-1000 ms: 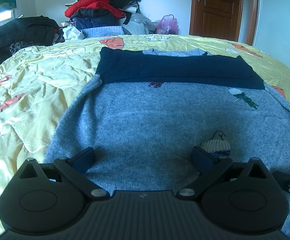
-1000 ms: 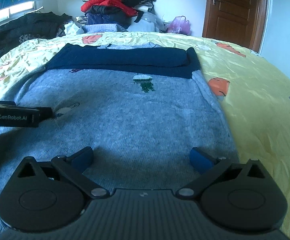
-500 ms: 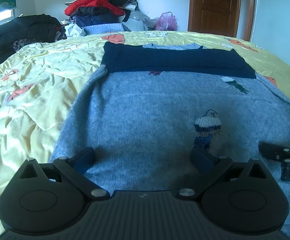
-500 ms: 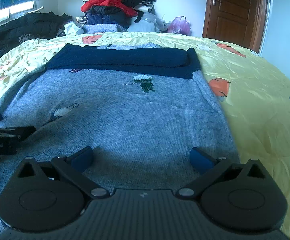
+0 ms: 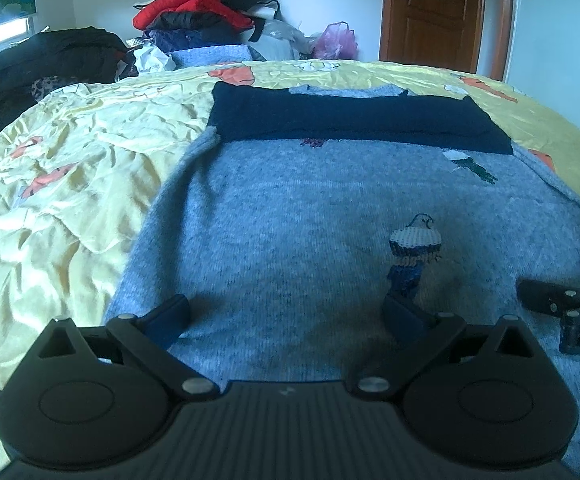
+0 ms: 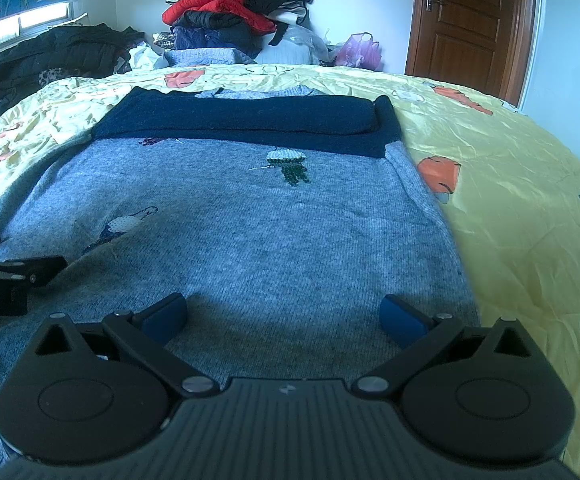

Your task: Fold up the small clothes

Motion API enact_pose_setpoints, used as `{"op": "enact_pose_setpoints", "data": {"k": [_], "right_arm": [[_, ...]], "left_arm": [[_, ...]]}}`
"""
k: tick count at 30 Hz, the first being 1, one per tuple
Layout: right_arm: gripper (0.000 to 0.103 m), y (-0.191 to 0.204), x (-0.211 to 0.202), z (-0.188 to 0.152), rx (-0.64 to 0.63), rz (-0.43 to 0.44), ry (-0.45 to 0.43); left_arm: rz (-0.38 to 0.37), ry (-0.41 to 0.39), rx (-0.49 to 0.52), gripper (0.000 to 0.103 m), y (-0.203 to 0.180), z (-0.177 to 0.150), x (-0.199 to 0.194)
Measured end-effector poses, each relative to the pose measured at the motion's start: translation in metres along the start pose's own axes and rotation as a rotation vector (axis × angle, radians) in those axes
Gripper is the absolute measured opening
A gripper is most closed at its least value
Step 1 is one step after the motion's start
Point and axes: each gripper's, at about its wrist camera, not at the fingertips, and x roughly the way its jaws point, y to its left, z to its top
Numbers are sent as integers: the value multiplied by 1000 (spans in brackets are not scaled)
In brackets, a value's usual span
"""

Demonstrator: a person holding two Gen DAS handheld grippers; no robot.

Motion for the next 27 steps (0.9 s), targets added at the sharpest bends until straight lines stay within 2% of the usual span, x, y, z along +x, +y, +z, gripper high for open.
{"op": "enact_pose_setpoints", "data": {"k": [7, 19, 23, 27], "right_arm": [[103, 0, -7, -2, -3, 10, 4], [103, 2, -37, -26, -58, 33, 22], [103, -5, -51, -31, -68, 94, 53], [102, -18, -70, -36, -53, 179, 90]], "left_arm": [[-17, -3, -21, 103, 9, -18, -22], [-11, -8, 62, 103, 6, -56, -65], [-11, -10, 78, 103, 15, -56, -77], [0, -11, 44, 103, 39, -54, -87]]}}
